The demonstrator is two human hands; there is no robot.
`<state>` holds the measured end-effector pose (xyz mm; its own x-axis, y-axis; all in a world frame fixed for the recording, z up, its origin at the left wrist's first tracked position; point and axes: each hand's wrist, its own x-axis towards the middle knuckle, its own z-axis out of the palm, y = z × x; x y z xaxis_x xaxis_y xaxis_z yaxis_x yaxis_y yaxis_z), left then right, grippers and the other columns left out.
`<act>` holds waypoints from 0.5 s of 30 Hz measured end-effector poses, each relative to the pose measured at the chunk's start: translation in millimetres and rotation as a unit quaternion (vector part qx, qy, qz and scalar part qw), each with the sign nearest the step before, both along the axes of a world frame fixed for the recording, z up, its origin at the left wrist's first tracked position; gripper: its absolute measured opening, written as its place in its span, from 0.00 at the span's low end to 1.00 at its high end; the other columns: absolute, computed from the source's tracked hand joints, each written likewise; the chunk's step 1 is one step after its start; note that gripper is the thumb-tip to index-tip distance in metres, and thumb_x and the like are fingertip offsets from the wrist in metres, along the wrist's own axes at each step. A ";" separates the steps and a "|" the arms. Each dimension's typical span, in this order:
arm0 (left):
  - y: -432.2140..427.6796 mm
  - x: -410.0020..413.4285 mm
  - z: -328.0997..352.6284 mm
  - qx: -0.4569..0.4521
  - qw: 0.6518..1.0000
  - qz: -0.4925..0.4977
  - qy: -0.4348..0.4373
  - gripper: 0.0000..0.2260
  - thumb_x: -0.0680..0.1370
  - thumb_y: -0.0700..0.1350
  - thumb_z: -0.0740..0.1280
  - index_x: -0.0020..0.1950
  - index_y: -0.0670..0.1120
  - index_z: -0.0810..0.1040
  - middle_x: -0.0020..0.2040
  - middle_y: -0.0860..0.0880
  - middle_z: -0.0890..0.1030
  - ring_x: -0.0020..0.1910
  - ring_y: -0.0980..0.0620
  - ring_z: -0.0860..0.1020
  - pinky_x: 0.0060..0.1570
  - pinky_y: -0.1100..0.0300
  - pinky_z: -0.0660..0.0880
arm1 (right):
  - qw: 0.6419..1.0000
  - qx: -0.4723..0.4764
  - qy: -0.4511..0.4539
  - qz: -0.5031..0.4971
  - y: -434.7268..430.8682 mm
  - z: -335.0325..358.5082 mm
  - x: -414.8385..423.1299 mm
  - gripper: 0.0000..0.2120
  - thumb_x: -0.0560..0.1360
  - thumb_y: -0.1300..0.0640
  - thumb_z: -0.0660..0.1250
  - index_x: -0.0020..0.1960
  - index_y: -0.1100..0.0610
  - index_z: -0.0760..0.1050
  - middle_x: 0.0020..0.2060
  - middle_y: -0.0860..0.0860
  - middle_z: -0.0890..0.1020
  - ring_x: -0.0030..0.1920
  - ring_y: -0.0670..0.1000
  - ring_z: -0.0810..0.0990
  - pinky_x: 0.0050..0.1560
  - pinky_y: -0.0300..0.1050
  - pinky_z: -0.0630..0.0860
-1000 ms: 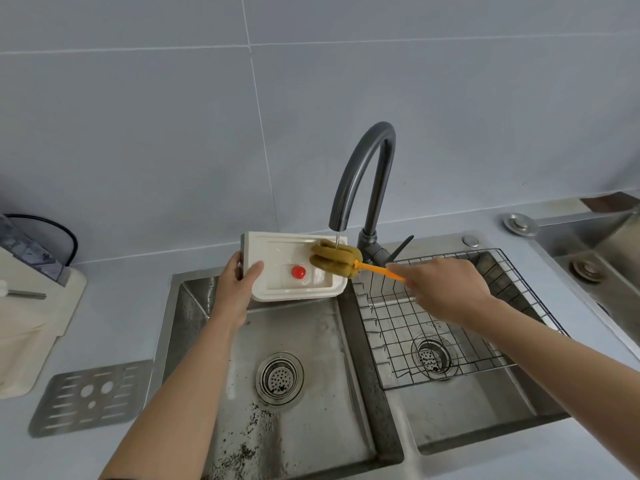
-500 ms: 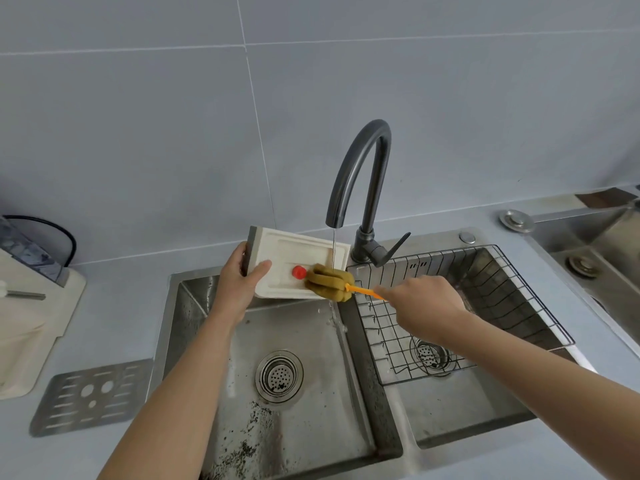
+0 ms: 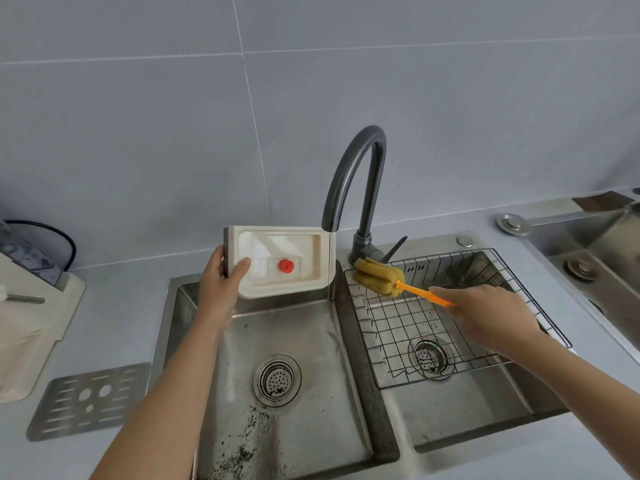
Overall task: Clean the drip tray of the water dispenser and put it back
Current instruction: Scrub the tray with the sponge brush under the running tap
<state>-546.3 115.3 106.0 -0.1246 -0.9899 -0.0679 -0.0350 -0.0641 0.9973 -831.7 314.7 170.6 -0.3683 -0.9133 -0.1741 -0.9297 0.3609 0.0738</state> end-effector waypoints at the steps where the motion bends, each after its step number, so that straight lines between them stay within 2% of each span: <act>1: 1.6 0.3 -0.7 0.019 1.000 0.004 0.007 0.15 0.77 0.41 0.64 0.62 0.50 0.71 0.56 0.48 0.77 0.56 0.47 0.76 0.55 0.50 0.75 | 0.999 -0.008 -0.027 -0.024 1.7 -2.0 -3.5 0.17 0.80 0.54 0.52 0.65 0.39 0.67 0.39 0.48 0.81 0.37 0.51 0.76 0.33 0.41 0.68; 4: 4.8 1.0 -5.0 0.074 0.997 0.016 0.029 0.15 0.78 0.41 0.63 0.65 0.46 0.70 0.58 0.46 0.77 0.56 0.47 0.76 0.60 0.45 0.73 | 0.987 -0.040 -0.122 -0.091 8.8 -9.9 -14.2 0.17 0.79 0.52 0.55 0.65 0.38 0.69 0.29 0.44 0.75 0.31 0.47 0.74 0.29 0.40 0.66; 5: 6.0 1.0 -6.4 0.093 0.995 0.018 0.034 0.15 0.78 0.42 0.62 0.65 0.46 0.70 0.59 0.45 0.77 0.55 0.47 0.76 0.58 0.46 0.74 | 0.982 -0.051 -0.147 -0.111 12.0 -13.9 -18.2 0.17 0.79 0.53 0.56 0.65 0.39 0.70 0.28 0.44 0.75 0.30 0.47 0.74 0.28 0.40 0.66; 7: 9.2 0.6 -9.5 0.135 0.990 0.013 0.046 0.14 0.79 0.42 0.61 0.65 0.45 0.70 0.58 0.45 0.76 0.48 0.50 0.77 0.46 0.50 0.76 | 0.967 -0.072 -0.191 -0.150 20.3 -22.8 -25.2 0.17 0.78 0.54 0.57 0.63 0.40 0.73 0.27 0.46 0.76 0.30 0.48 0.73 0.29 0.41 0.66; 8: 11.2 0.0 -11.1 0.155 0.986 0.008 0.053 0.13 0.79 0.43 0.60 0.64 0.45 0.70 0.57 0.44 0.76 0.45 0.51 0.77 0.43 0.52 0.75 | 0.959 -0.080 -0.213 -0.170 25.1 -27.9 -27.8 0.16 0.78 0.54 0.58 0.62 0.42 0.74 0.27 0.47 0.77 0.29 0.48 0.73 0.30 0.42 0.67; 10: 14.4 -2.2 -15.5 0.189 0.980 0.000 0.058 0.11 0.79 0.43 0.60 0.62 0.45 0.70 0.56 0.43 0.76 0.43 0.51 0.77 0.43 0.50 0.74 | 0.943 -0.088 -0.250 -0.203 34.0 -41.1 -31.9 0.16 0.77 0.55 0.60 0.63 0.45 0.74 0.28 0.48 0.79 0.27 0.48 0.72 0.29 0.42 0.66; 14: 20.0 -9.6 -20.6 0.228 0.972 -0.006 0.064 0.13 0.80 0.43 0.59 0.63 0.43 0.70 0.55 0.42 0.76 0.43 0.49 0.77 0.41 0.51 0.74 | 0.923 -0.079 -0.288 -0.245 42.2 -79.0 -32.6 0.16 0.77 0.57 0.61 0.64 0.49 0.74 0.39 0.55 0.84 0.24 0.47 0.69 0.26 0.40 0.66; 15: 21.4 -11.5 -20.9 0.233 0.970 -0.008 0.068 0.12 0.80 0.43 0.59 0.63 0.43 0.71 0.55 0.42 0.77 0.43 0.49 0.77 0.40 0.52 0.74 | 0.921 -0.076 -0.292 -0.247 42.1 -89.1 -30.5 0.16 0.77 0.57 0.62 0.64 0.50 0.74 0.39 0.55 0.84 0.23 0.46 0.69 0.26 0.39 0.66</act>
